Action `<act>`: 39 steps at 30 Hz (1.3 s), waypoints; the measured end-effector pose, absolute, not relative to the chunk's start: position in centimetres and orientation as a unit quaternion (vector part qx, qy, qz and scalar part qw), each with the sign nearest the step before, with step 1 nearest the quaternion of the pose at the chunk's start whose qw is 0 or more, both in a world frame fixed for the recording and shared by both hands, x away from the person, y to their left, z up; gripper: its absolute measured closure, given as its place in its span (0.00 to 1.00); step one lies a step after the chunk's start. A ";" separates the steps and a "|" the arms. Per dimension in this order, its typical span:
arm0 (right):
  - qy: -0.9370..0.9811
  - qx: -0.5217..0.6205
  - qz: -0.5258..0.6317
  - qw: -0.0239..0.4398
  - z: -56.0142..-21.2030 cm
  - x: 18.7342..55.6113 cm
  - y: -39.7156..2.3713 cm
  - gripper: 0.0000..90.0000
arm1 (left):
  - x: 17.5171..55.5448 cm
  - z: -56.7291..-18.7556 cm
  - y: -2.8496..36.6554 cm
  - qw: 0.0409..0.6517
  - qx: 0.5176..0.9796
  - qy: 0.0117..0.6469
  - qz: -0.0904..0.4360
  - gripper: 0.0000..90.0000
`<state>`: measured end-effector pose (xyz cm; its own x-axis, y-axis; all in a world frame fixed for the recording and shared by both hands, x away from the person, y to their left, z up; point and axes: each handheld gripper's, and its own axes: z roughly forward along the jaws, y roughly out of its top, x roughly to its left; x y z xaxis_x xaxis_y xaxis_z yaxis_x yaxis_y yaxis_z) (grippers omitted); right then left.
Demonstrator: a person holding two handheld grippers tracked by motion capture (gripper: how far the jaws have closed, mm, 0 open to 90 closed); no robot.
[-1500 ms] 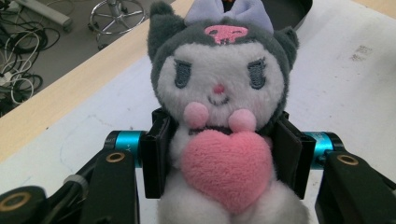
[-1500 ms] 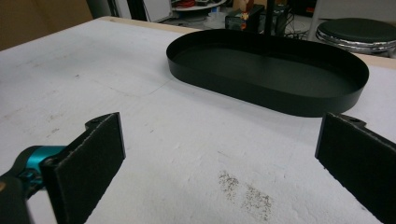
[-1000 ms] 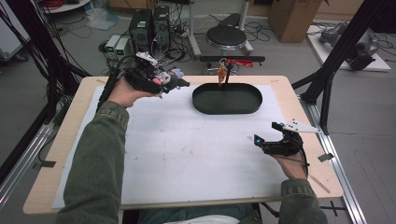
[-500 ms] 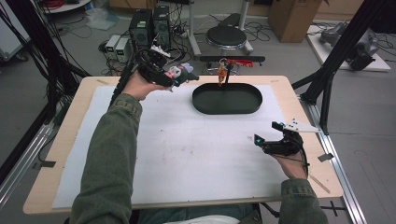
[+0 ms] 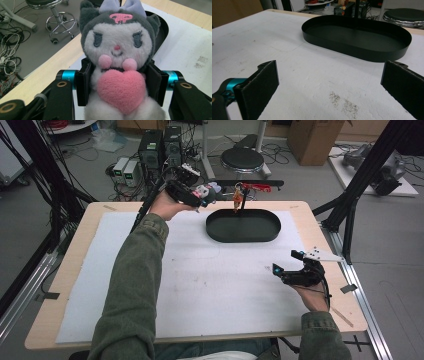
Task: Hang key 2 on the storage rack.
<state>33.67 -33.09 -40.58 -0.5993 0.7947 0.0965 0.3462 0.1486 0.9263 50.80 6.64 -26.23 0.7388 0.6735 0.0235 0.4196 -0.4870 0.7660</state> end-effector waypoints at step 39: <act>0.718 0.407 0.521 0.216 -40.6 33.3 -34.1 0.01 | 55.6 -25.3 5.4 0.391 0.822 0.381 0.162 0.29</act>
<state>33.33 -34.07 -40.63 -0.5746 0.8104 0.1145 0.3596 0.1243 0.9248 55.61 5.36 -25.33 0.6576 0.7528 -0.0304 0.4990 -0.4050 0.7661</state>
